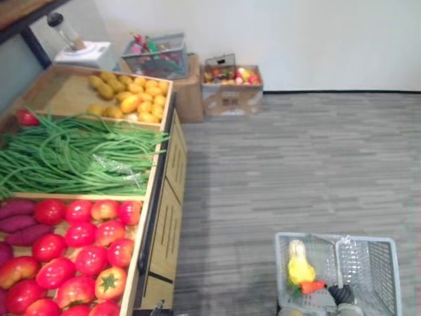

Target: Pick vegetable in the basket

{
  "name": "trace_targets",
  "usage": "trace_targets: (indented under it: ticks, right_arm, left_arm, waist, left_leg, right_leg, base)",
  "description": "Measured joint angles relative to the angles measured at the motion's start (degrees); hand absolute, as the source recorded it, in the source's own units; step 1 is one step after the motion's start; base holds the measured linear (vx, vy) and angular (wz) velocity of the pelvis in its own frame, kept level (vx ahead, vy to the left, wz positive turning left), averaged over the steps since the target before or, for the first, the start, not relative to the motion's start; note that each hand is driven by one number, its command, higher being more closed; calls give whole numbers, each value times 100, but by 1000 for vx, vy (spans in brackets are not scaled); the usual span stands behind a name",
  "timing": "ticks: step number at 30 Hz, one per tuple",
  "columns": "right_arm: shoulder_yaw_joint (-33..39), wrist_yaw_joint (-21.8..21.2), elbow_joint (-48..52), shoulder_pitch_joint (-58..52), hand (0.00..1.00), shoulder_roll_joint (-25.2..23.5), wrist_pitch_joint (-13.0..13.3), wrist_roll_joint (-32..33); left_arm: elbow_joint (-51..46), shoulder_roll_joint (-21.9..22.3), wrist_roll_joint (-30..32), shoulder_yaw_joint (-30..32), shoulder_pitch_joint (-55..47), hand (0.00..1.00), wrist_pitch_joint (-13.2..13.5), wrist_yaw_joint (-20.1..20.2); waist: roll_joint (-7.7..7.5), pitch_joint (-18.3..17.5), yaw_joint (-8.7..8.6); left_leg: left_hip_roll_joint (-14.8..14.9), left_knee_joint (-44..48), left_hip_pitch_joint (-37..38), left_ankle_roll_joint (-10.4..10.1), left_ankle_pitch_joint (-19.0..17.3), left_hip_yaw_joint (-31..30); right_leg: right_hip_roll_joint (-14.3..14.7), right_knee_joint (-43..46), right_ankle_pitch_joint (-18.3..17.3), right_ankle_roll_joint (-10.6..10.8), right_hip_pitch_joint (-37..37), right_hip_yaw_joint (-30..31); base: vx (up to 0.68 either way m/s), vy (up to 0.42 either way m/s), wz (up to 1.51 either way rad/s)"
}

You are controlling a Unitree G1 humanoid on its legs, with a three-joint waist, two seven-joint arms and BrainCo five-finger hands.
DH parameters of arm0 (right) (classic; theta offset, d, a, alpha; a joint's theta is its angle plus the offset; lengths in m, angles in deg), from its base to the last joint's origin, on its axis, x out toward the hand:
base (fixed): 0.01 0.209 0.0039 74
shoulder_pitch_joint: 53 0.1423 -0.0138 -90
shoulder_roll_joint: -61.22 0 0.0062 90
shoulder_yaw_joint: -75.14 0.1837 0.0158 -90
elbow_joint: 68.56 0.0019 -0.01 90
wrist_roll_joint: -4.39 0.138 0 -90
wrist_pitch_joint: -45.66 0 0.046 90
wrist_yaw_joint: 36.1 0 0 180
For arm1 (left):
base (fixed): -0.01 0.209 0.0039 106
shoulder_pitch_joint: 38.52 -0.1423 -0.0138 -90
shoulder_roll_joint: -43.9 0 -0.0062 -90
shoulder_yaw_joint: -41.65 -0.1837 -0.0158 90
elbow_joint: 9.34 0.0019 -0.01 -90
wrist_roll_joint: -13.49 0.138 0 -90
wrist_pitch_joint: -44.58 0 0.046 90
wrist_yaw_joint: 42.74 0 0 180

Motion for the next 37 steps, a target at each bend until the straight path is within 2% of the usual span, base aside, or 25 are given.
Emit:
trace_targets:
  ticks: [2,6,7,8,13,14,19,24,27,32,37]
  right_arm:
    - [-4,-1,22,-31,100,-76,2,-9]
    - [-34,-10,11,54,100,-85,5,-13]
    - [-35,-11,-15,76,100,-81,0,-13]
    - [-35,-10,-97,109,100,-70,-7,-12]
    - [-22,-11,-172,-105,100,-79,-88,3]
    - [-21,-21,-177,-160,100,-79,-87,38]
    - [145,-51,-379,-226,100,-83,-72,366]
    - [732,-197,-635,-271,100,-222,-12,1228]
    - [1126,-348,-817,-281,100,-376,-17,1630]
    - [1516,-399,-1013,-285,100,-480,-39,1685]
    - [1543,-404,-1068,-278,100,-486,-138,1803]
  left_arm:
    - [-52,-2,-1,72,-78,0,-2,6]
    - [-50,17,-1,176,-176,0,-25,18]
    - [-50,19,-1,175,-168,0,-27,14]
    - [-47,53,-2,177,-143,0,-29,8]
    - [-36,174,-9,181,-115,0,-33,8]
    - [-34,185,-37,208,-80,0,-30,15]
    - [-20,255,-191,423,-62,0,-28,41]
    - [222,304,-1028,797,-53,0,-29,142]
    - [293,312,-1248,876,-39,0,-35,254]
    - [495,324,-1456,1061,13,0,-40,343]
    - [544,307,-1457,1046,71,0,-41,462]
  waist:
    - [-40,-14,36]
    - [-135,-83,72]
    - [-97,-95,79]
    - [-12,-74,85]
    - [150,-134,71]
    - [150,-139,29]
    - [130,-192,55]
    - [135,-198,38]
    - [139,-218,27]
    - [101,-238,12]
    - [102,-237,4]
  left_leg:
    - [88,8,-4,0,2,35]
    - [77,7,-93,-51,26,194]
    - [90,-2,-202,-95,52,231]
    - [148,-20,-241,-160,96,295]
    - [357,-151,-65,-317,170,220]
    - [385,-181,6,-352,190,127]
    - [426,-199,17,-401,219,-48]
    - [389,-305,209,-405,216,-83]
    - [355,-341,227,-406,214,-81]
    - [338,-399,410,-406,214,1]
    - [336,-402,511,-406,214,4]
  right_leg:
    - [91,216,-187,17,62,-211]
    - [192,-601,-183,131,268,-170]
    - [254,-968,-78,295,316,-149]
    - [335,-1254,62,338,364,-149]
    - [632,-1872,323,195,822,-251]
    - [663,-1963,330,185,952,-354]
    - [726,-2192,393,141,1155,-513]
    - [704,-2199,391,143,1319,-550]
    - [676,-2224,390,144,1333,-543]
    - [671,-2229,394,150,1419,-501]
    - [673,-2233,396,152,1529,-484]
  base:
    - [-20,1,-14]
    - [-33,-55,-27]
    - [-38,-106,-28]
    - [-39,-105,-27]
    - [-3,-114,1]
    - [1,-95,25]
    - [6,-55,21]
    - [5,-1,3]
    - [-11,6,0]
    - [-7,3,-8]
    - [-27,-8,-1]
